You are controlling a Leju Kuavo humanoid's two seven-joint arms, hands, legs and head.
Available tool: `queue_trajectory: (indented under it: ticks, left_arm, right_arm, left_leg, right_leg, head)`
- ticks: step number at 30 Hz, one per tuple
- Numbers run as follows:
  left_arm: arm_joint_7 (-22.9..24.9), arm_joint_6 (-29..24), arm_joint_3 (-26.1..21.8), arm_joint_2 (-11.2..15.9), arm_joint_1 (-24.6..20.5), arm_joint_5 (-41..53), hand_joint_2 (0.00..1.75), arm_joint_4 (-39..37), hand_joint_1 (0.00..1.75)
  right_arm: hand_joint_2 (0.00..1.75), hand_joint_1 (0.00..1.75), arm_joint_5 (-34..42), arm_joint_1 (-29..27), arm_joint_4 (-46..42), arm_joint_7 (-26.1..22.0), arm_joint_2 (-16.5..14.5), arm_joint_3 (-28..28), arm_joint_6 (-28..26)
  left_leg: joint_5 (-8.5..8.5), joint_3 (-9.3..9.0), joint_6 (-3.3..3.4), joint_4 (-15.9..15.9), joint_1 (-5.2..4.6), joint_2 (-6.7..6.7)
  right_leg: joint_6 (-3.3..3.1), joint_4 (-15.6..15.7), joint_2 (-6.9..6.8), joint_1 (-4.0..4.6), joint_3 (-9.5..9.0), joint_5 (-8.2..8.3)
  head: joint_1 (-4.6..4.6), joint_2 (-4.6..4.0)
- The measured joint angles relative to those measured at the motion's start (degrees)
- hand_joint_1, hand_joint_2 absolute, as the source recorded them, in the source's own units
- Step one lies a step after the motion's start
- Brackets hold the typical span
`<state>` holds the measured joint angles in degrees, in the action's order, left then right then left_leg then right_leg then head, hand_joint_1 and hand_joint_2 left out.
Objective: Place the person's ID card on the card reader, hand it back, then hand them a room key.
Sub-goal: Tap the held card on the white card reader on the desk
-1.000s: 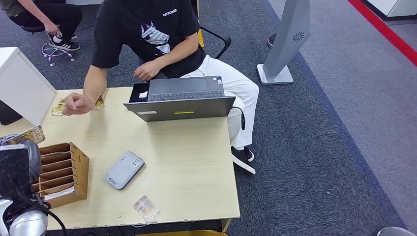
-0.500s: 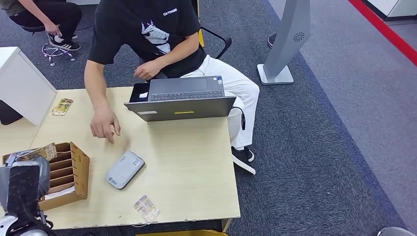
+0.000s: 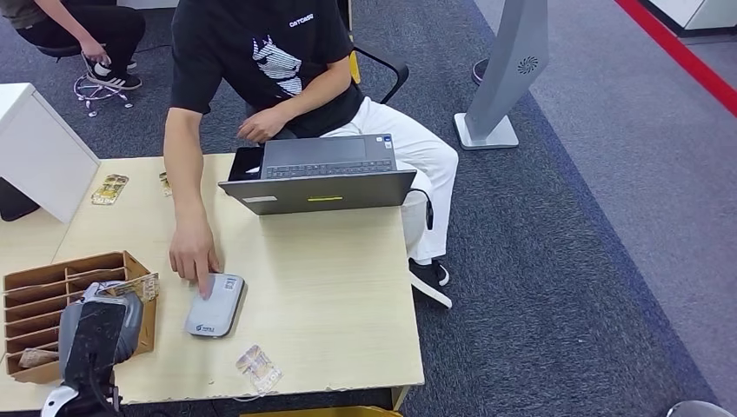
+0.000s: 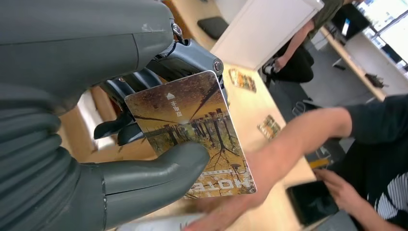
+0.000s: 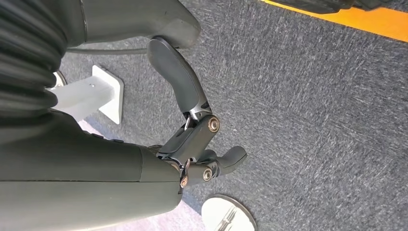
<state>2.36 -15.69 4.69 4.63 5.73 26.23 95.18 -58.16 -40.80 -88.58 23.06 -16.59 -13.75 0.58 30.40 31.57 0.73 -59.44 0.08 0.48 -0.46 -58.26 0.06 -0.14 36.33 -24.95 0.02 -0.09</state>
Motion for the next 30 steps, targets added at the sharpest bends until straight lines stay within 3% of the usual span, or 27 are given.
queue_trajectory:
  ticks: [19, 30]
  left_arm:
    - [1.24, -0.89, 2.33, -0.33, 4.13, -4.27, 1.75, -3.29, 1.75]
    - [1.02, -1.51, 2.31, 0.23, 1.6, -3.77, 1.75, -8.33, 1.75]
  right_arm:
    - [1.75, 0.0, 0.15, 1.33, 1.99, -0.9, 0.0, -0.07, -1.77]
    - [1.75, 0.0, -1.91, 2.39, 3.16, -3.04, 0.0, -0.64, -0.76]
  left_leg:
    - [0.0, 0.01, 0.0, 0.0, 0.01, 0.0]
    - [-0.02, 0.0, 0.0, 0.0, 0.0, -0.01]
  right_leg:
    - [0.0, 0.0, -0.01, 0.0, -0.01, 0.0]
    - [-0.01, -0.01, -0.03, 0.0, -0.02, 0.02]
  head:
    - [0.0, 0.0]
    - [0.0, 0.0]
